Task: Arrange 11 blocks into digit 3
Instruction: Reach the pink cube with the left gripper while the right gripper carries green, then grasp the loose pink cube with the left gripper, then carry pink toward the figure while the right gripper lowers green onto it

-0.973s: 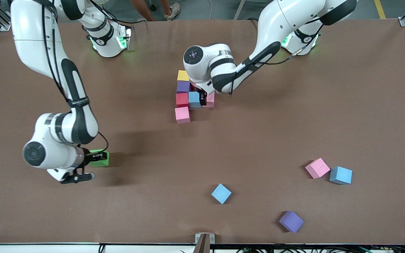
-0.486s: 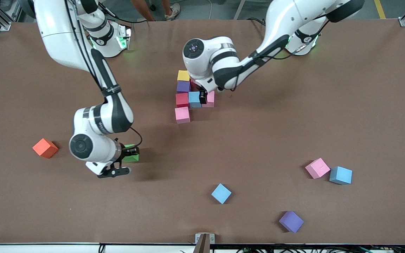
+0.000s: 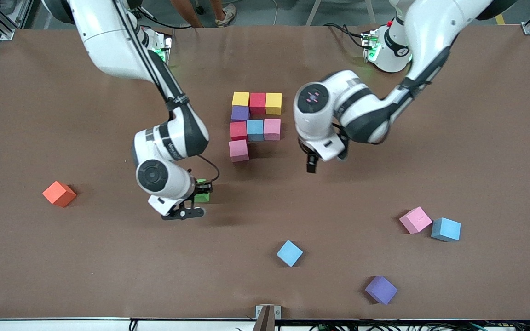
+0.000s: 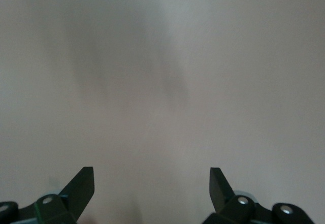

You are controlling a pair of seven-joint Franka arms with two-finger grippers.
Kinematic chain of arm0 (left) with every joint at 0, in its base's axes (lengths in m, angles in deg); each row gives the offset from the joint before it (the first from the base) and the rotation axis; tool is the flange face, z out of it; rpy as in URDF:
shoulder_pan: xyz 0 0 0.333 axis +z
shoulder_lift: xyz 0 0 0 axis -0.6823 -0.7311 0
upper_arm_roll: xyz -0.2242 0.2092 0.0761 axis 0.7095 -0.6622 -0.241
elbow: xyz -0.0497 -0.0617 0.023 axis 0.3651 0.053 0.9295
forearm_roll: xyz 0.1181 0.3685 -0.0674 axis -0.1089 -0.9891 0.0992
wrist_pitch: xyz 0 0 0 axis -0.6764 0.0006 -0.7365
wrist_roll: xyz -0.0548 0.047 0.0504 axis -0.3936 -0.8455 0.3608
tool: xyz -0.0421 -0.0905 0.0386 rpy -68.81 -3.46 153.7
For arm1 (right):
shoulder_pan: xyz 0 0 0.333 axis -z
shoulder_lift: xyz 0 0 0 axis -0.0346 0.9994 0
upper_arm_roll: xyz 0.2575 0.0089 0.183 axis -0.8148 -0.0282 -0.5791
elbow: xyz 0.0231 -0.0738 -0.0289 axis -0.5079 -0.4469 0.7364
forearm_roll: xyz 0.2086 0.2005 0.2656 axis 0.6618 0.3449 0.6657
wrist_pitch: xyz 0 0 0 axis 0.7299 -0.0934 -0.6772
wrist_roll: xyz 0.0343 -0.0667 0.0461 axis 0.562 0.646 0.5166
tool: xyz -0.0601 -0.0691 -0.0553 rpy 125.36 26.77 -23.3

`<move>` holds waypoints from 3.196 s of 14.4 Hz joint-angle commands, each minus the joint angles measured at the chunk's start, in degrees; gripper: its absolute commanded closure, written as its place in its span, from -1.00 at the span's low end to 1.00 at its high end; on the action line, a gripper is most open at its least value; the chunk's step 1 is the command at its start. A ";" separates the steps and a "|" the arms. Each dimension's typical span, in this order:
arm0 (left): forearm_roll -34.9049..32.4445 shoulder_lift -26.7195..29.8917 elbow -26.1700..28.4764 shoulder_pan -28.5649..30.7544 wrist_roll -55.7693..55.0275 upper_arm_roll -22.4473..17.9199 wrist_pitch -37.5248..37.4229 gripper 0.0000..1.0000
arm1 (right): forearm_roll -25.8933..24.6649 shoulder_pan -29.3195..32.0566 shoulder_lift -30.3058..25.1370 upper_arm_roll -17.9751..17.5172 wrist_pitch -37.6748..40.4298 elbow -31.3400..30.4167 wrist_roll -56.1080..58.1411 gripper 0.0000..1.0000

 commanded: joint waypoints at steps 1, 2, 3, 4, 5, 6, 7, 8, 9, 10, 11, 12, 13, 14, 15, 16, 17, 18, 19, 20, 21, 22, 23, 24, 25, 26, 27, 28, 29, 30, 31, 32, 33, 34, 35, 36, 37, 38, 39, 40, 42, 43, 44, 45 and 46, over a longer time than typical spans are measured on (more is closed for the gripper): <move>-1.41 1.14 1.02 6.73 12.93 0.86 -0.37 -1.00 | 0.33 -0.97 0.73 -2.56 0.09 2.28 -5.48 0.37; -1.68 1.05 1.01 9.27 18.54 0.77 -0.02 -1.00 | 0.68 -2.02 1.34 -2.92 0.09 2.72 -7.23 0.40; -1.86 1.05 0.93 11.82 24.60 0.68 0.51 -1.00 | 1.21 -3.33 1.96 -3.01 -0.09 2.81 -9.42 0.41; -2.64 0.79 1.01 14.89 32.06 0.68 1.12 -1.00 | 1.38 -4.22 2.48 -3.01 -0.52 2.81 -10.66 0.41; -3.35 0.61 0.93 17.10 37.70 0.68 2.26 -1.00 | 1.47 -5.18 2.75 -3.01 -0.96 2.81 -11.03 0.42; -3.87 0.44 0.93 18.60 42.37 0.51 3.75 -1.00 | 2.43 -5.54 2.93 -3.01 -1.14 2.73 -11.38 0.42; -4.05 0.35 1.01 20.53 47.12 0.24 5.33 -1.00 | 4.88 -5.89 3.10 -3.01 -1.14 2.38 -11.38 0.42; -4.14 0.00 1.01 22.12 50.73 0.24 6.39 -1.00 | 6.73 -5.90 3.37 -3.01 -1.14 2.29 -11.03 0.42; -4.84 -0.18 1.19 23.70 53.38 0.15 7.53 -1.00 | 7.27 -5.90 3.45 -3.01 -1.06 2.11 -10.77 0.42; -6.50 -1.14 1.28 25.02 54.10 -0.20 8.41 -1.00 | 7.19 -6.24 3.80 -3.01 -0.88 2.02 -10.77 0.42; -9.21 -2.36 1.80 26.16 54.46 -0.55 9.12 -1.00 | 7.19 -6.42 3.81 -3.01 -0.79 1.59 -10.59 0.42; -12.11 -3.86 2.07 27.13 54.55 -0.72 10.17 -1.00 | 7.10 -6.42 3.72 -3.01 -0.62 1.41 -9.89 0.42; -14.84 -5.61 2.07 28.19 54.63 -0.90 12.18 -1.00 | 7.10 -6.34 3.72 -3.01 -0.53 1.32 -8.49 0.42; -16.35 -6.41 2.07 28.72 55.33 -1.34 14.12 -1.00 | 7.10 -6.34 3.72 -3.01 -0.70 0.89 -7.78 0.42; -16.80 -6.85 1.89 28.72 56.99 -2.91 15.53 -1.00 | 7.01 -6.34 3.81 -3.01 -0.88 0.53 -7.78 0.42; -16.80 -6.95 1.81 28.46 57.88 -3.97 17.28 -1.00 | 7.01 -6.34 3.81 -3.01 -0.88 0.36 -7.69 0.42; -16.80 -7.29 1.89 28.37 58.06 -4.93 19.21 -1.00 | 7.01 -6.16 3.81 -3.01 -0.79 0.27 -7.60 0.42; -16.80 -7.91 1.81 28.20 58.06 -5.55 20.97 -1.00 | 6.92 -5.99 3.81 -3.01 -0.79 -0.08 -7.60 0.42; -16.89 -8.35 1.72 28.02 57.98 -5.82 22.21 -1.00 | 6.92 -5.90 3.81 -3.01 -0.70 -0.26 -7.69 0.41; -16.80 -8.70 1.63 28.02 57.80 -6.08 23.26 -1.00 | 6.92 -5.90 3.81 -3.01 -0.62 -0.70 -7.69 0.41; -16.80 -8.79 1.63 28.02 57.54 -6.17 24.15 -1.00 | 6.92 -5.81 3.72 -3.01 -0.44 -0.96 -7.69 0.40; -16.89 -9.40 1.63 28.02 57.53 -6.26 24.76 -1.00 | 6.92 -5.72 3.72 -3.01 -0.44 -1.31 -7.69 0.40; -16.89 -9.76 1.54 27.85 57.71 -6.96 25.64 -1.00 | 6.92 -5.63 3.72 -3.01 -0.44 -1.32 -7.60 0.39; -16.97 -9.93 1.63 27.32 57.97 -7.84 26.34 -1.00 | 6.92 -5.72 3.72 -3.01 -0.44 -1.40 -7.69 0.39; -17.50 -9.94 1.63 26.53 57.97 -8.89 26.35 -1.00 | 6.92 -5.89 3.72 -3.01 -0.44 -1.32 -7.69 0.39; -18.29 -10.02 1.63 25.57 57.97 -10.29 26.44 -1.00 | 6.92 -5.90 3.72 -3.01 -0.44 -1.40 -7.69 0.39; -18.38 -10.20 1.63 25.21 57.89 -10.83 26.53 -1.00 | 6.92 -5.90 3.72 -3.01 -0.35 -1.49 -7.69 0.39; -18.47 -10.63 1.54 25.21 57.89 -10.83 26.96 -1.00 | 6.84 -6.07 3.72 -3.01 -0.35 -1.75 -7.60 0.39; -18.47 -10.81 1.54 25.21 57.89 -10.92 27.58 -1.00 | 6.84 -6.16 3.72 -3.01 -0.44 -2.10 -7.51 0.39; -18.47 -11.16 1.45 25.03 57.89 -10.92 28.10 -1.00 | 6.75 -6.16 3.72 -3.01 -0.44 -2.11 -6.99 0.39; -18.47 -11.34 1.37 24.94 57.71 -11.10 28.28 -1.00 | 6.83 -6.16 3.63 -3.01 -0.27 -2.19 -6.38 0.38; -18.47 -11.34 1.37 24.86 57.71 -11.10 28.37 -0.84 | 6.84 -6.16 3.63 -3.01 -0.26 -2.28 -6.28 0.38; -18.47 -11.25 1.37 24.94 57.71 -11.10 28.37 -0.33 | 6.75 -6.25 3.54 -3.01 -0.26 -2.46 -6.28 0.38; -18.38 -11.25 1.28 24.94 57.54 -11.10 28.37 0.17 | 6.83 -6.25 3.46 -3.01 -0.26 -2.55 -6.28 0.37; -18.38 -11.17 1.19 24.94 57.10 -11.10 28.37 0.43 | 6.84 -6.34 3.46 -3.01 -0.26 -2.55 -6.28 0.37; -18.12 -11.17 1.10 24.86 56.75 -11.10 28.37 0.57 | 6.84 -6.34 3.46 -3.01 -0.18 -2.55 -6.20 0.37; -17.94 -10.82 1.10 24.94 56.74 -11.01 28.29 0.69 | 6.84 -6.34 3.46 -3.01 -0.18 -2.55 -6.11 0.37; -17.68 -10.38 1.10 25.03 56.74 -10.84 27.94 0.80 | 6.84 -6.25 3.46 -3.01 -0.26 -2.55 -5.58 0.37; -16.98 -9.77 0.93 25.03 56.48 -10.57 27.50 0.91 | 6.84 -6.34 3.37 -3.01 -0.18 -2.55 -5.23 0.36; -14.80 -9.41 0.40 24.94 55.44 -9.61 26.88 0.93 | 6.84 -6.34 3.37 -3.01 -0.18 -2.55 -4.97 0.34; -12.50 -9.41 -1.78 24.25 52.11 -6.54 20.59 0.93 | 6.75 -6.25 3.28 -3.01 0.69 -2.55 -4.96 0.34; -12.23 -9.41 -3.19 23.20 48.34 -4.96 16.90 0.93 | 6.75 -6.16 3.28 -3.01 1.22 -2.55 -5.05 0.34; -11.45 -9.41 -4.16 21.88 44.39 -4.07 14.60 0.93 | 6.75 -6.16 3.28 -3.01 1.40 -2.55 -5.05 0.34; -10.31 -9.41 -5.39 19.78 40.44 -3.72 12.92 0.93 | 6.75 -6.16 3.19 -3.01 1.49 -2.55 -4.88 0.34; -8.38 -9.41 -6.45 17.76 37.18 -3.71 11.69 0.93 | 6.75 -6.16 3.19 -3.01 1.84 -2.55 -4.62 0.34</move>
